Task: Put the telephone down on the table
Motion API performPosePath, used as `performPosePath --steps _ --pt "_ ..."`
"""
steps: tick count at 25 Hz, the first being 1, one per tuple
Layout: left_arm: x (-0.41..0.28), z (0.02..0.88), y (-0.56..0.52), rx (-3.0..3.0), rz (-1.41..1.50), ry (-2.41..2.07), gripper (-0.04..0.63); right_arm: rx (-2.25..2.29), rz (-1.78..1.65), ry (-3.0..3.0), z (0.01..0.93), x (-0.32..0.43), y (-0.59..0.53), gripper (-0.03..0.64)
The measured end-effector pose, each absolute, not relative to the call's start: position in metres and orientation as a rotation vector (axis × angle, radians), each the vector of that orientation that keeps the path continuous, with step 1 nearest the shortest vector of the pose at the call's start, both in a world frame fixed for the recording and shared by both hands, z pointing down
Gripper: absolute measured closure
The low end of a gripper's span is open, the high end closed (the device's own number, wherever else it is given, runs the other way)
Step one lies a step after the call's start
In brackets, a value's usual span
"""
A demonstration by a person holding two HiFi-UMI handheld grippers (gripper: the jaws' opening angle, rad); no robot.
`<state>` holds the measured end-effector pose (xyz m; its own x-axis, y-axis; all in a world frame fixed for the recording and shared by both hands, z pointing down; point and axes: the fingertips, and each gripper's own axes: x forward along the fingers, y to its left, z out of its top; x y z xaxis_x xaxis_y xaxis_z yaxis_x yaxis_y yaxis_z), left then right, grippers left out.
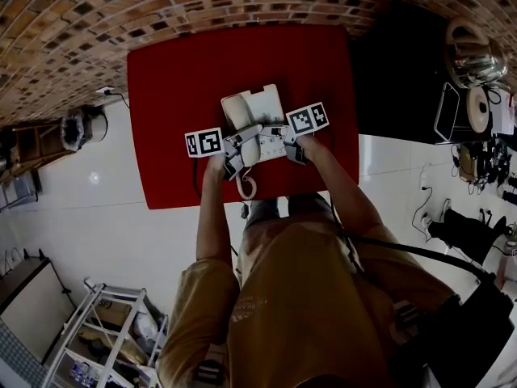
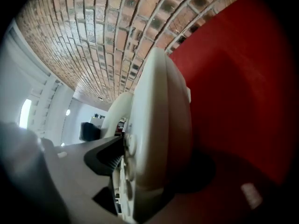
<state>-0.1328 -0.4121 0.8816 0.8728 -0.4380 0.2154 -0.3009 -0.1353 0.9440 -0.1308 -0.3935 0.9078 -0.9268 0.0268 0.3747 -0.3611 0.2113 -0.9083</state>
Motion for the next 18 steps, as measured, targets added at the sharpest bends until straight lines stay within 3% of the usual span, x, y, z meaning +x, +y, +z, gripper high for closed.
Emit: performPosePath --steps 4,9,18 --pt "-0.135 0.908 -0.417 1.771 0.023 -0.628 0.012 0.36 1.664 -2.19 0.929 -0.13 -0.403 0.274" --pt "-0.14 0.917 -0.416 1.786 0.001 -0.633 0.066 0.427 1.612 -2.236 0.939 -0.123 -0.411 0.252" --pt "-0.172 0.901 -0.424 1.863 0.121 -0.936 0.04 0.849 1.485 -2.381 0.91 -0.067 -0.46 0.208"
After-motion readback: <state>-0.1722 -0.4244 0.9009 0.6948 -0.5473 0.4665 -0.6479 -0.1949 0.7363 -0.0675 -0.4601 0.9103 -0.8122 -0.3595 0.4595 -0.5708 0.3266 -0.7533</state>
